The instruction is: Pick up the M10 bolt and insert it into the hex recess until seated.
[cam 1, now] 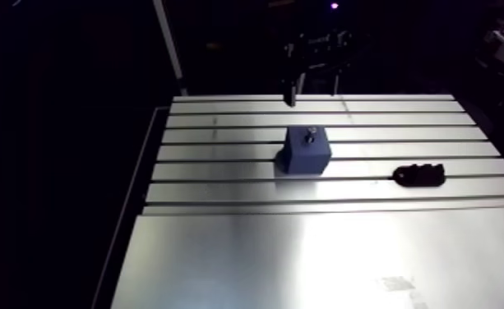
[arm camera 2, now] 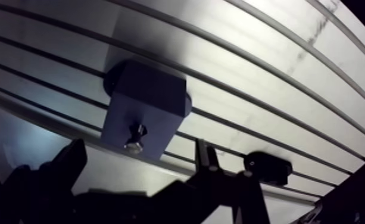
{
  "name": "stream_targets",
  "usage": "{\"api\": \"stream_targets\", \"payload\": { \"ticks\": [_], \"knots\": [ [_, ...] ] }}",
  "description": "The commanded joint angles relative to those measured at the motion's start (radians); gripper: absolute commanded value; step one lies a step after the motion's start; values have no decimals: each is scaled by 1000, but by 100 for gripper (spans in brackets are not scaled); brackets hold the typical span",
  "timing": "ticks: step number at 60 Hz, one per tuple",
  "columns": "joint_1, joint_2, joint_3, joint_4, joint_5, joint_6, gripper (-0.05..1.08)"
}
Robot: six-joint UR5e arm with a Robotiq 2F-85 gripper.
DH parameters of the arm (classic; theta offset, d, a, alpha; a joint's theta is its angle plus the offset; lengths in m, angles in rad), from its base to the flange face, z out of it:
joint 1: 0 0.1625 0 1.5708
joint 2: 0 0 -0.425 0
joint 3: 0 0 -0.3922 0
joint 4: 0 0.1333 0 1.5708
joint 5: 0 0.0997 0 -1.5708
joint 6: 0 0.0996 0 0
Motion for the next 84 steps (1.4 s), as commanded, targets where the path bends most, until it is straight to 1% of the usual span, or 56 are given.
{"api": "stream_targets", "payload": {
  "ticks": [1,22,30,37,43,45,50,52,53,55,56,57,58,60,61,62,63,64,65,66,67,68,69,70,73,75,76,77,79,82,83,84],
  "knots": [
    [-2,-2,-7,-2,1,3,1],
    [-5,-23,-18,-4,1,28,1],
    [-6,-28,-22,-4,-1,102,1],
    [-6,-32,-24,-5,1,132,1],
    [-5,-61,-35,-3,1,185,1],
    [-5,-76,-42,0,-2,226,1],
    [-5,-98,-51,6,-1,283,2],
    [-5,-119,-49,6,2,335,13],
    [-5,-119,-49,6,2,335,13],
    [-5,-140,-36,-5,4,360,31],
    [-5,-140,-36,-5,4,360,31],
    [-5,-149,-26,-11,10,368,41],
    [-5,-149,-26,-11,10,368,41],
    [-6,-162,3,-41,31,383,66],
    [-6,-162,3,-41,31,383,66],
    [-6,-167,18,-67,43,385,78],
    [-6,-167,18,-67,43,385,78],
    [-10,-173,33,-94,50,384,89],
    [-10,-173,33,-94,50,384,89],
    [-16,-179,50,-120,54,383,97],
    [-16,-179,50,-120,54,383,97],
    [-19,-187,64,-140,55,381,101],
    [-19,-187,64,-140,55,381,101],
    [-20,-194,75,-153,54,378,103],
    [-20,-203,85,-157,54,376,105],
    [-20,-212,95,-160,53,378,106],
    [-20,-224,111,-163,49,381,107],
    [-20,-235,129,-167,49,379,107],
    [-20,-245,143,-178,50,378,107],
    [-20,-247,154,-193,51,377,107],
    [-20,-250,166,-206,55,377,107],
    [-20,-250,166,-206,55,377,107]
  ]
}}
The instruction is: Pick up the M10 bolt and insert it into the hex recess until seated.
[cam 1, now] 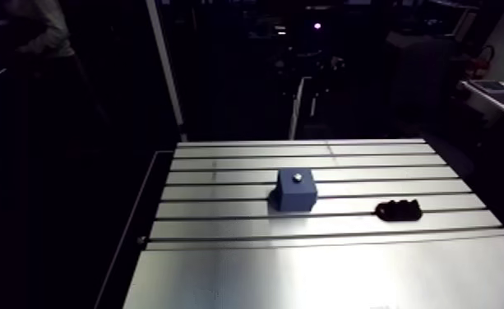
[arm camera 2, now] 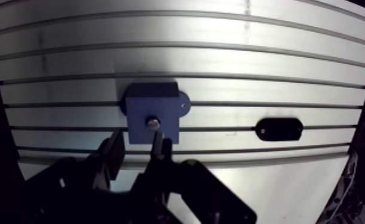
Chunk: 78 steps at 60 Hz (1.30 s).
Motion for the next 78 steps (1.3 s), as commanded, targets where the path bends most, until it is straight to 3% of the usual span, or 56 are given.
{"api": "stream_targets", "payload": {
  "ticks": [1,17,40,59,70,78],
  "knots": [
    [-3,-50,95,-75,9,2,107],
    [3,-83,148,-79,5,-3,107],
    [-5,-82,206,-85,3,-3,107],
    [-6,-81,271,-190,6,-30,107],
    [-6,-72,297,-232,10,-31,108],
    [-6,-67,311,-244,27,-32,108]
  ]
}}
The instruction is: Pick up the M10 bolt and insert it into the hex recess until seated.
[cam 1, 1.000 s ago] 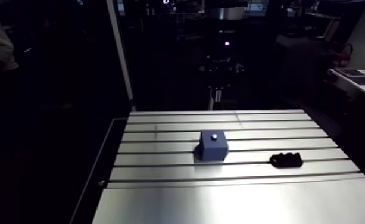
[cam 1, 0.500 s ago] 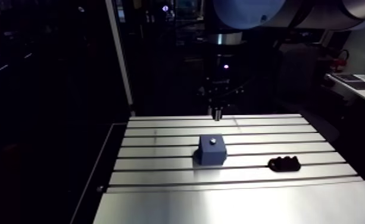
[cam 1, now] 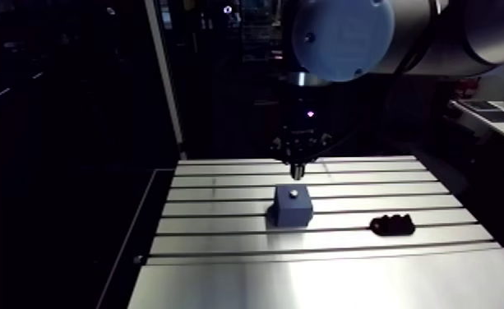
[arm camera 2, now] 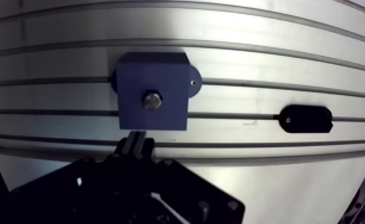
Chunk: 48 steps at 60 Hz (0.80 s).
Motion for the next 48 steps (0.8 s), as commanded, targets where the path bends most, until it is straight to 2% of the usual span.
{"api": "stream_targets", "payload": {
  "ticks": [1,48],
  "knots": [
    [0,8,27,-37,17,-4,108],
    [-17,58,55,-102,16,-7,108]
  ]
}}
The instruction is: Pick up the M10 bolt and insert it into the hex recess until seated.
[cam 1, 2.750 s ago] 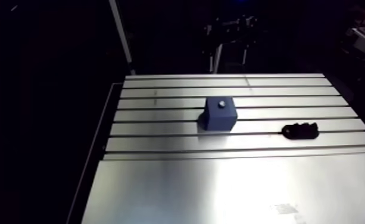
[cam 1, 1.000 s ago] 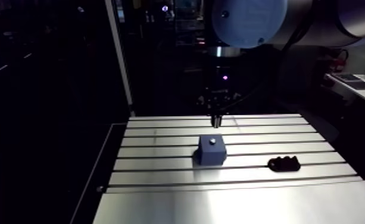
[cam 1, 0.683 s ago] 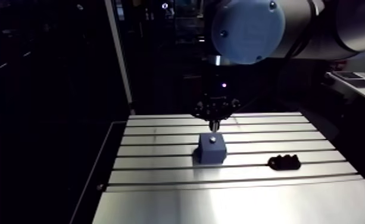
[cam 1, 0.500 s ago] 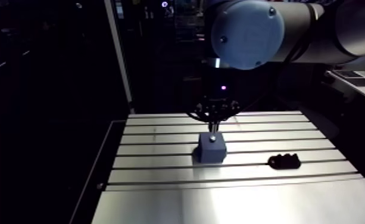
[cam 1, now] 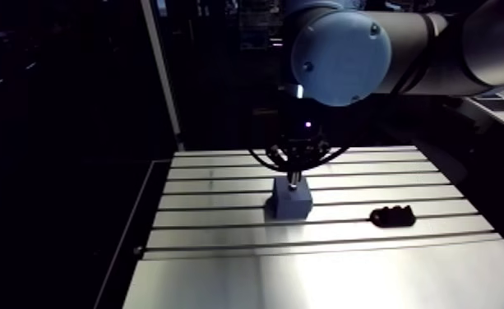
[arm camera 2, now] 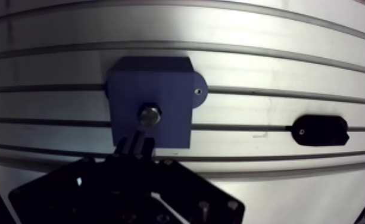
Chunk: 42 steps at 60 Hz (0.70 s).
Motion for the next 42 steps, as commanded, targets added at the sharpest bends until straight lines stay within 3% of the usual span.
{"api": "stream_targets", "payload": {
  "ticks": [1,42],
  "knots": [
    [-7,13,6,-14,0,0,108],
    [-5,23,11,-18,0,0,108]
  ]
}}
